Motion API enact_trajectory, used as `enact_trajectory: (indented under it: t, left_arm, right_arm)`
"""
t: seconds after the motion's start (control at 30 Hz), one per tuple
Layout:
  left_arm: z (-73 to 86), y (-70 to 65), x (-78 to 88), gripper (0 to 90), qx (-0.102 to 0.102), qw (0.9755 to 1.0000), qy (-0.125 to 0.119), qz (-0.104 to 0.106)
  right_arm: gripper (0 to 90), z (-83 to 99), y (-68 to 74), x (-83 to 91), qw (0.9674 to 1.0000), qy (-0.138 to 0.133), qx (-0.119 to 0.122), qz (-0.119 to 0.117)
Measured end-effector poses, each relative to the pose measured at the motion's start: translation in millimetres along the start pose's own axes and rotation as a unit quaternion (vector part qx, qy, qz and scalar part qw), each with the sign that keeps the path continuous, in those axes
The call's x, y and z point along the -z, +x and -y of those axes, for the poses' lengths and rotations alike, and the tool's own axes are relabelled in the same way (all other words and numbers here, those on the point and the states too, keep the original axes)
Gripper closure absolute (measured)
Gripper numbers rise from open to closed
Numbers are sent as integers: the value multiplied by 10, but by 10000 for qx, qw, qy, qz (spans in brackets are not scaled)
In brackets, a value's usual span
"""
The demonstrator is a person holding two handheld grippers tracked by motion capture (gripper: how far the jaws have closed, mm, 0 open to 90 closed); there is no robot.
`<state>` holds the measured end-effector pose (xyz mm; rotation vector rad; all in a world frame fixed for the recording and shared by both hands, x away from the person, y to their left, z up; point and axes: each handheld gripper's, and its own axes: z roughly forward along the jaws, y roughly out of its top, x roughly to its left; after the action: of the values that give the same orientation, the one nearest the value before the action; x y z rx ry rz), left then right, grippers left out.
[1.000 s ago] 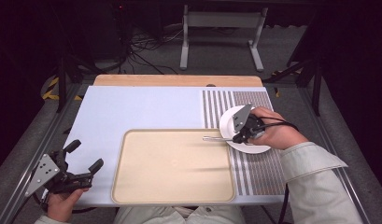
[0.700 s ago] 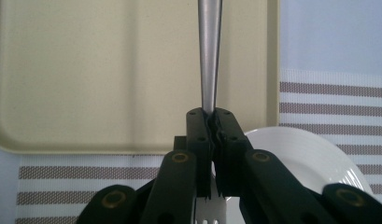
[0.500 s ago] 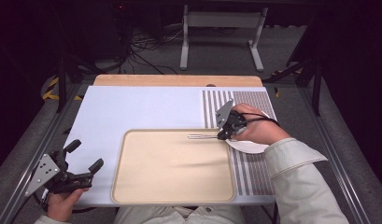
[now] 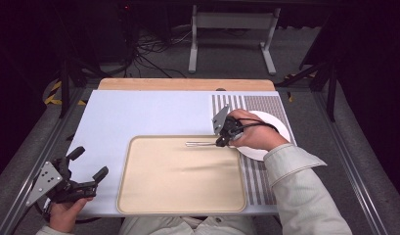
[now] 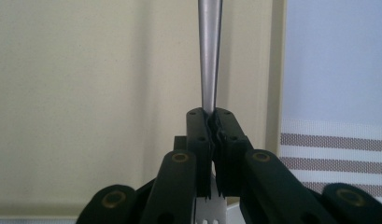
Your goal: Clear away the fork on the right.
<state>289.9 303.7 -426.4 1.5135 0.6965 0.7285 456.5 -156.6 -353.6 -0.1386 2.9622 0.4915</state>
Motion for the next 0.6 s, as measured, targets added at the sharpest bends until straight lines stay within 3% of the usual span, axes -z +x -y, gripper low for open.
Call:
enact_trajectory:
  t: [0.6]
  left_arm:
    - [-1, 1, 5, 22, -2, 10000, -12, 5]
  right_arm:
    - [864, -154, -54, -341, 9994, 132, 140, -280]
